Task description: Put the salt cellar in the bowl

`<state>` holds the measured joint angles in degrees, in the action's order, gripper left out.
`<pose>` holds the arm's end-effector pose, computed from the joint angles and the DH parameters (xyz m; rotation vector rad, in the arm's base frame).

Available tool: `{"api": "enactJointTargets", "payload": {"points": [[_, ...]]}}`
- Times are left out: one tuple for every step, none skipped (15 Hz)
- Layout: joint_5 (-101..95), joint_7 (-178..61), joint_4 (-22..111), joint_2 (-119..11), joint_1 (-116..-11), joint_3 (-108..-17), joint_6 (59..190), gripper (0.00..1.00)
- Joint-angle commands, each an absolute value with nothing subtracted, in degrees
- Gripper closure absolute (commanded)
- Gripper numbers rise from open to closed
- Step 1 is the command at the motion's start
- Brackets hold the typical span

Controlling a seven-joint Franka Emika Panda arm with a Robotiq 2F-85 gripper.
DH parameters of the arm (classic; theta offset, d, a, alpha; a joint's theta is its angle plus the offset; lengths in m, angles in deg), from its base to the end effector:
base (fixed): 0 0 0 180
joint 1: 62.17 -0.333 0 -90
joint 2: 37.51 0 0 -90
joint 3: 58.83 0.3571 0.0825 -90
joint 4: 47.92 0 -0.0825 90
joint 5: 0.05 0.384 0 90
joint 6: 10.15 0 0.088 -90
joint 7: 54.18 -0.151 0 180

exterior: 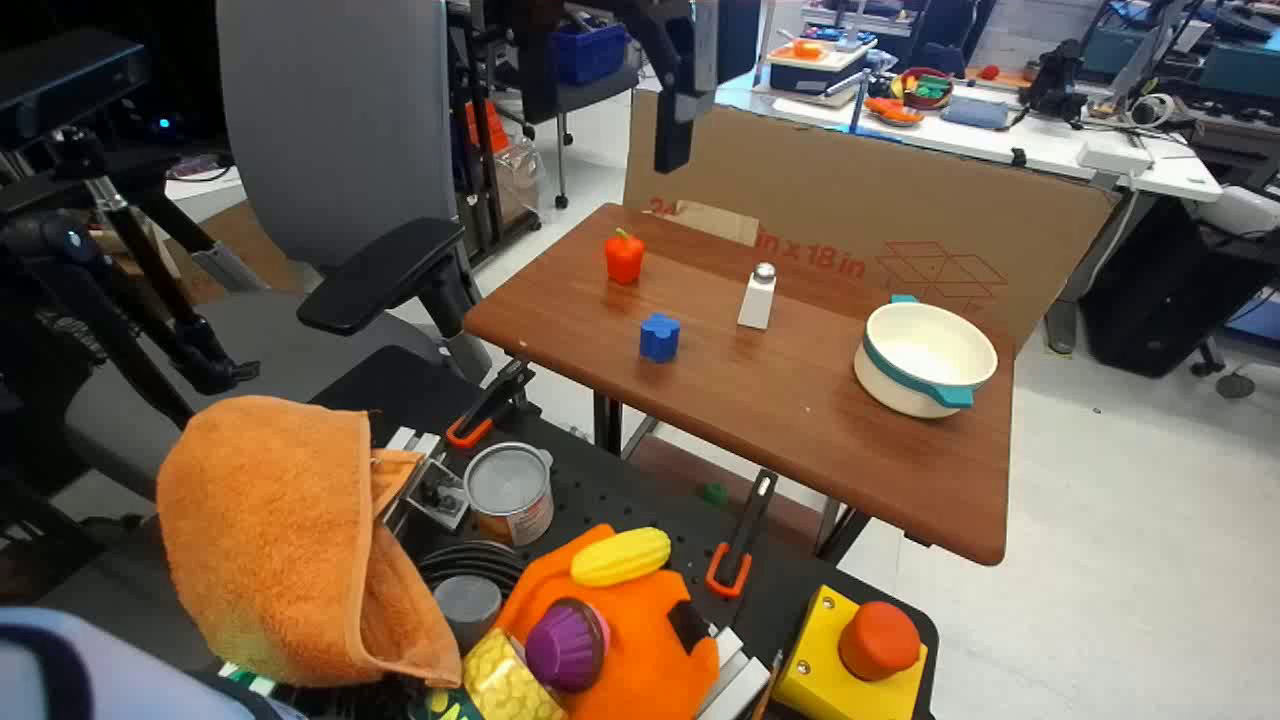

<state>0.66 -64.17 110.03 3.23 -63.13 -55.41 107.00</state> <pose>0.2958 0.0223 0.4037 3.1082 -0.1837 0.0023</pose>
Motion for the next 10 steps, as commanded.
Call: {"api": "enactJointTargets", "payload": {"points": [[0.9,-64.0,109.9,3.2,-62.8,-55.1,106.9,0.0],[0.9,-64.0,109.9,3.2,-62.8,-55.1,106.9,0.0],[0.9,-64.0,109.9,3.2,-62.8,-55.1,106.9,0.0],[0.9,-64.0,109.9,3.2,-62.8,-55.1,106.9,0.0],[0.9,-64.0,109.9,3.2,-62.8,-55.1,106.9,0.0],[0.9,-64.0,109.9,3.2,-62.8,-55.1,106.9,0.0],[0.9,-64.0,109.9,3.2,-62.8,-55.1,106.9,0.0],[0.8,-65.1,108.5,0.6,-62.3,-54.8,107.8,0.0],[0.3,-65.6,107.4,-1.8,-61.8,-54.5,109.6,0.0],[-0.7,-63.2,107.2,-3.8,-62.1,-55.1,114.7,0.0]]}}
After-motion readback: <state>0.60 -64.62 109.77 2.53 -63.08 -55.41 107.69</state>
